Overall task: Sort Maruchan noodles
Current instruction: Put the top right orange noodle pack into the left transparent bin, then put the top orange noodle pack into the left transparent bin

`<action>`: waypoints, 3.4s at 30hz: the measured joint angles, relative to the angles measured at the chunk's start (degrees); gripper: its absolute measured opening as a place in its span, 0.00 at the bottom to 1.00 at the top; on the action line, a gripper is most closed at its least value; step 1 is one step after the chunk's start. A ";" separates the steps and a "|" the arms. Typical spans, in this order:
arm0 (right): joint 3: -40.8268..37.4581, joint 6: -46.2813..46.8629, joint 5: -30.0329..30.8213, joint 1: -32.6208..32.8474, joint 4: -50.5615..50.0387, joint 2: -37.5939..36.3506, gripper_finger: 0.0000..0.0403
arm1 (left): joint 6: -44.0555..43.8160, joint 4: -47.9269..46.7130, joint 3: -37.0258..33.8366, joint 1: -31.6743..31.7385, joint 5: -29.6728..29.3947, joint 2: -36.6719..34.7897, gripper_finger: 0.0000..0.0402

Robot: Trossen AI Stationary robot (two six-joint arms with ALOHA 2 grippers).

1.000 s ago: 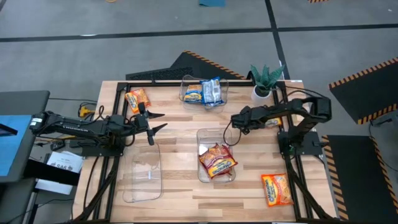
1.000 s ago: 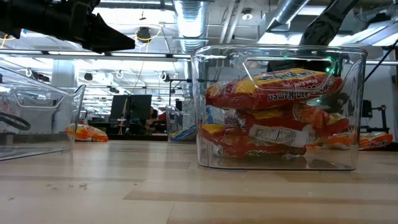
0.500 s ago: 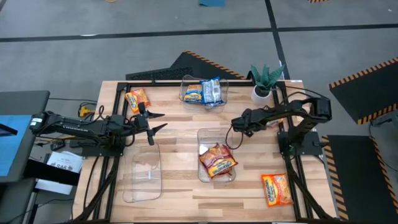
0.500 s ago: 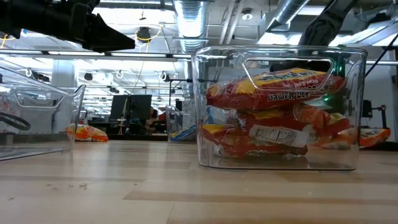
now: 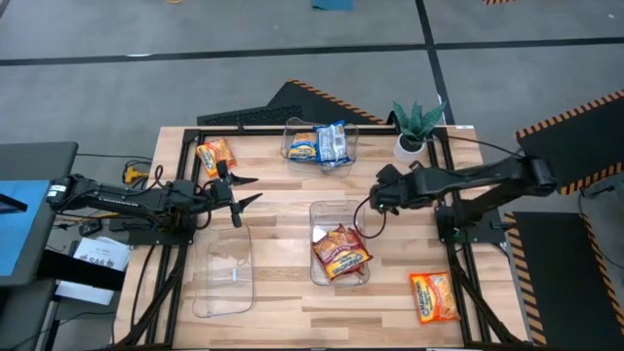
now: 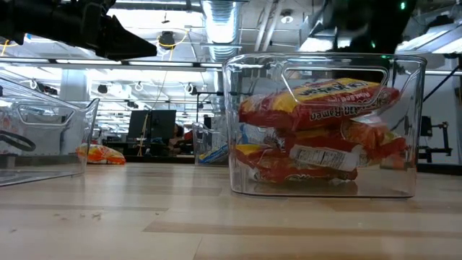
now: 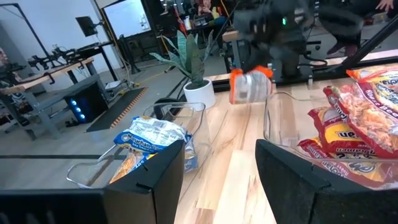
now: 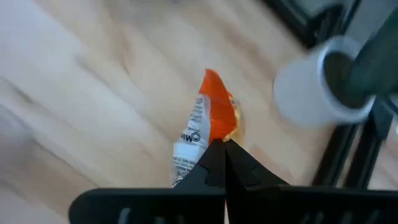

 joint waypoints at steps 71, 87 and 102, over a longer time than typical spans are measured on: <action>40.67 -35.96 -46.15 7.32 92.35 52.51 0.20 | 1.29 -5.28 0.01 -1.89 -16.57 -13.88 0.47; 40.69 -45.12 -40.08 1.63 64.68 43.16 0.62 | 0.81 -8.57 0.01 -1.89 -16.57 -13.88 0.47; -2.58 -41.04 -20.62 -0.72 86.04 10.30 0.62 | -6.64 -12.04 0.01 -1.05 -17.24 -13.19 0.47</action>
